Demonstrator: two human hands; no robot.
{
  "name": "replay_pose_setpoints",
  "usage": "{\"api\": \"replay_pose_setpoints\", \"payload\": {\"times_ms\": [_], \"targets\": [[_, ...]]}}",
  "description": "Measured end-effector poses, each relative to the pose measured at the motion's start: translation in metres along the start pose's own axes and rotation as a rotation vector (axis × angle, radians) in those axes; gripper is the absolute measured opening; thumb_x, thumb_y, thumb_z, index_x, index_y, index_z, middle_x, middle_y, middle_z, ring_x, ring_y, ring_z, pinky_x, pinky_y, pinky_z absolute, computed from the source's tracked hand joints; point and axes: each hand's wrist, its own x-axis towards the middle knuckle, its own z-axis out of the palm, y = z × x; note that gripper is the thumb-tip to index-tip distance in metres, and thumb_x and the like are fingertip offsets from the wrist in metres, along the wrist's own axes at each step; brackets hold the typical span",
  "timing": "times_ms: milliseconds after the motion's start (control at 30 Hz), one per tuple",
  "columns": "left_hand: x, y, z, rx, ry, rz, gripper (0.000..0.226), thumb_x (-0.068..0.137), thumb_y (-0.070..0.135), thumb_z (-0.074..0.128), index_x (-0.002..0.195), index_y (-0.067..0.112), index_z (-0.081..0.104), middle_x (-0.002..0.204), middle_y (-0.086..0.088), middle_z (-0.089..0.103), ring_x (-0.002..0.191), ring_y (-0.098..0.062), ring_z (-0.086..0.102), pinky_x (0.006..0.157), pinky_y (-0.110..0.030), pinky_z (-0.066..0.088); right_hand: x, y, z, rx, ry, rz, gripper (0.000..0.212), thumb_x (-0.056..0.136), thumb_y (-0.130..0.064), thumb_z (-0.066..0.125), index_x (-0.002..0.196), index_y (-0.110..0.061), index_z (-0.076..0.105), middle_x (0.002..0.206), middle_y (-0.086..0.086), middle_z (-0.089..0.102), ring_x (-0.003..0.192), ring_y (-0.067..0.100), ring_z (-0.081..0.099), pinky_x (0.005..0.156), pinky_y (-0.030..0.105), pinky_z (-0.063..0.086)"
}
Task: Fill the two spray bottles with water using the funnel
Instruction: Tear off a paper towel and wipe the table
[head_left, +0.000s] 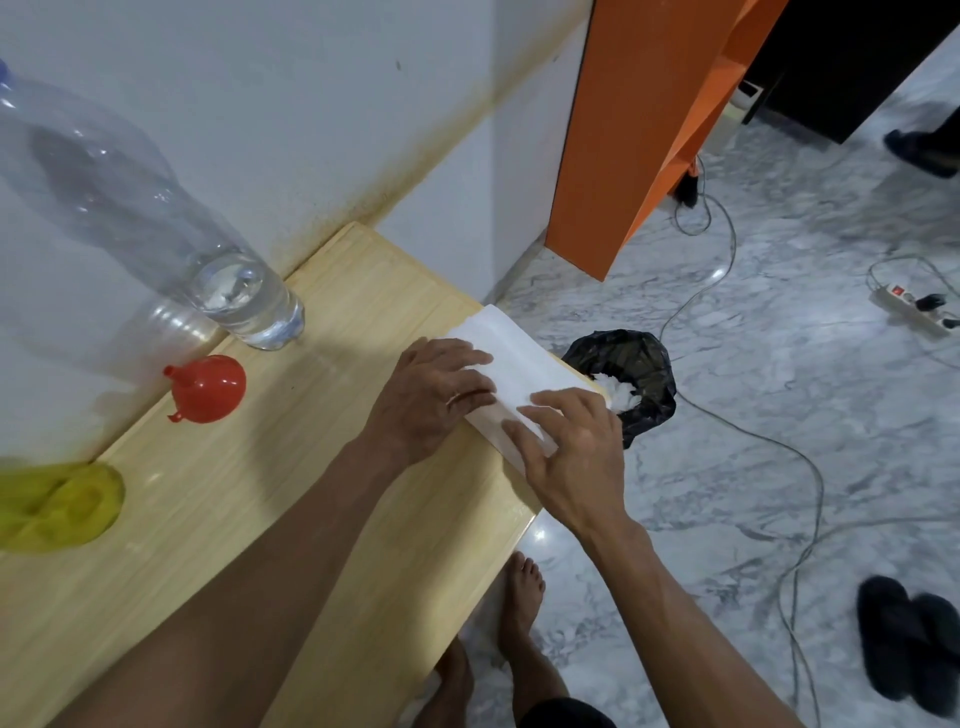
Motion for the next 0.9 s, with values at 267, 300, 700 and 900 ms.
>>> {"api": "replay_pose_setpoints", "payload": {"times_ms": [267, 300, 700, 900], "targets": [[0.019, 0.015, -0.040, -0.030, 0.005, -0.098, 0.025, 0.095, 0.035, 0.058, 0.109, 0.022, 0.074, 0.101, 0.000, 0.071, 0.109, -0.021, 0.059, 0.112, -0.057, 0.026, 0.035, -0.018, -0.037, 0.385, -0.162, 0.137, 0.052, 0.105, -0.033, 0.052, 0.060, -0.008, 0.043, 0.054, 0.006, 0.040, 0.055, 0.020, 0.040, 0.055, 0.028, 0.033], [0.020, 0.015, -0.044, -0.023, -0.001, -0.110, 0.022, 0.095, 0.028, 0.060, 0.112, 0.021, 0.073, 0.100, 0.000, 0.071, 0.108, -0.023, 0.059, 0.113, -0.057, 0.026, 0.039, -0.020, -0.042, 0.422, -0.180, 0.154, 0.051, 0.105, -0.034, 0.052, 0.061, -0.009, 0.047, 0.054, 0.005, 0.040, 0.054, 0.018, 0.039, 0.052, 0.024, 0.029], [0.029, 0.025, -0.124, -0.283, 0.005, -0.311, 0.020, 0.097, 0.032, 0.057, 0.094, 0.019, 0.072, 0.090, 0.008, 0.072, 0.088, -0.016, 0.062, 0.085, -0.040, 0.049, 0.080, -0.052, -0.060, 0.729, -0.260, 0.304, 0.033, 0.097, -0.045, 0.063, 0.079, -0.017, 0.066, 0.075, 0.000, 0.066, 0.069, 0.010, 0.056, 0.065, 0.033, 0.044], [0.017, 0.017, -0.144, -0.286, 0.075, -0.390, 0.020, 0.092, 0.033, 0.060, 0.096, 0.019, 0.074, 0.093, 0.009, 0.074, 0.090, -0.015, 0.067, 0.086, -0.041, 0.052, 0.093, -0.069, -0.051, 0.746, -0.247, 0.258, 0.027, 0.101, -0.040, 0.058, 0.083, -0.023, 0.069, 0.073, -0.017, 0.066, 0.068, 0.005, 0.057, 0.065, 0.031, 0.045]]}}
